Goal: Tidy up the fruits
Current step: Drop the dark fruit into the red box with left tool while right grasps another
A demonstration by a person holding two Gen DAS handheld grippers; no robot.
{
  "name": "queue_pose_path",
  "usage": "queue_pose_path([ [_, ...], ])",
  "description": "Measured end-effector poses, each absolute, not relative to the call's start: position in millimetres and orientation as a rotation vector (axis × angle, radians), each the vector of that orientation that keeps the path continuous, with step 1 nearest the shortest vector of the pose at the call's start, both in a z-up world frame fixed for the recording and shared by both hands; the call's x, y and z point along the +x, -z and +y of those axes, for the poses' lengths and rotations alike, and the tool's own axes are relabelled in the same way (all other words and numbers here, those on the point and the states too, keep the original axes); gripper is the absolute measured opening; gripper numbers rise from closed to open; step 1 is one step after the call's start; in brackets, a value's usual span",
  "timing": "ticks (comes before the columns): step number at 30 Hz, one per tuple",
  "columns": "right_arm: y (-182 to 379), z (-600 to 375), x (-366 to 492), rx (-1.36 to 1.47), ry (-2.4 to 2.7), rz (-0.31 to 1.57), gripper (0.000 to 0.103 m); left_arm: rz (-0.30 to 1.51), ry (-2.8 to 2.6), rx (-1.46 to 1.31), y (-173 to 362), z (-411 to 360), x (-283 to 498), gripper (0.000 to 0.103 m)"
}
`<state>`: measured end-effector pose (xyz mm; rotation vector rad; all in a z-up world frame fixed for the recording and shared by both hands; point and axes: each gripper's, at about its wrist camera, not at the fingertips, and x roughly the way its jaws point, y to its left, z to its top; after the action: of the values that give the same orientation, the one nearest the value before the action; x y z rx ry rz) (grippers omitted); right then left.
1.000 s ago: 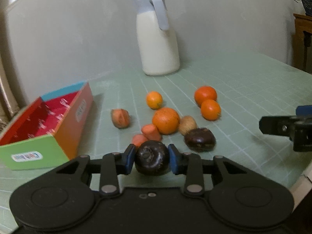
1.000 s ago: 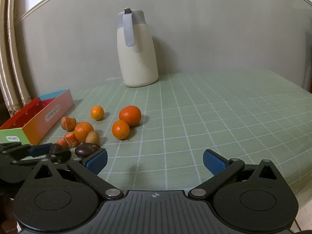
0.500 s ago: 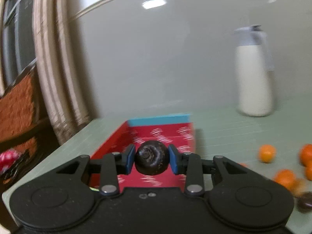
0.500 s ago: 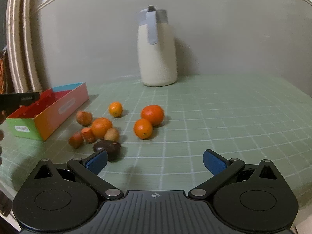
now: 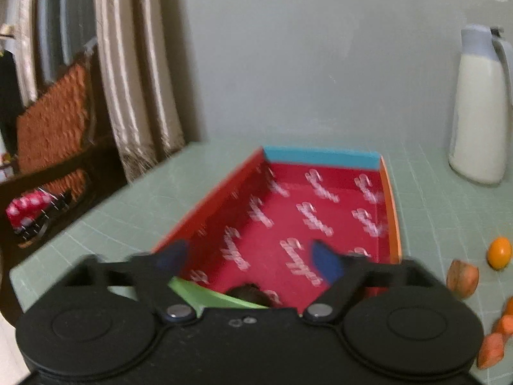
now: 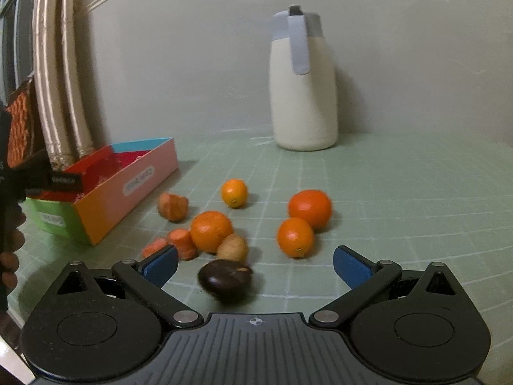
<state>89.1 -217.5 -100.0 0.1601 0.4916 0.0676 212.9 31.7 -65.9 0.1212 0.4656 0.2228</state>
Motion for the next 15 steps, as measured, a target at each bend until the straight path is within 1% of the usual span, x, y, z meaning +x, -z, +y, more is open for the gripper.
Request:
queue_pose_path([
  [2,100,-214,88,0.152,-0.073,0.484,0.103,0.424,-0.22,0.133,61,30,202,0.086],
  [3,101,-211,87,0.141,-0.073,0.48,0.099,0.413,-0.217,0.134,59,30,196,0.086],
  [4,100,-210,87,0.135,-0.076,0.476,0.083,0.413,-0.212,0.131,58,29,194,0.086],
  [6,102,-210,89,0.128,-0.078,0.491,0.064,0.419,-0.203,0.119,56,32,188,0.086],
  [9,105,-213,93,0.168,-0.082,0.515,0.064,0.411,-0.208,0.11,53,35,174,0.087],
  [12,107,-211,94,0.158,-0.092,0.525,0.064,0.409,-0.225,0.08,51,44,159,0.091],
  [13,108,-209,95,0.156,-0.096,0.532,0.061,0.415,-0.235,0.061,52,49,154,0.092],
  [14,110,-208,95,0.154,-0.106,0.54,0.055,0.424,-0.243,0.042,53,53,152,0.093],
  [15,111,-206,96,0.151,-0.116,0.548,0.039,0.432,-0.249,0.022,53,58,149,0.093],
])
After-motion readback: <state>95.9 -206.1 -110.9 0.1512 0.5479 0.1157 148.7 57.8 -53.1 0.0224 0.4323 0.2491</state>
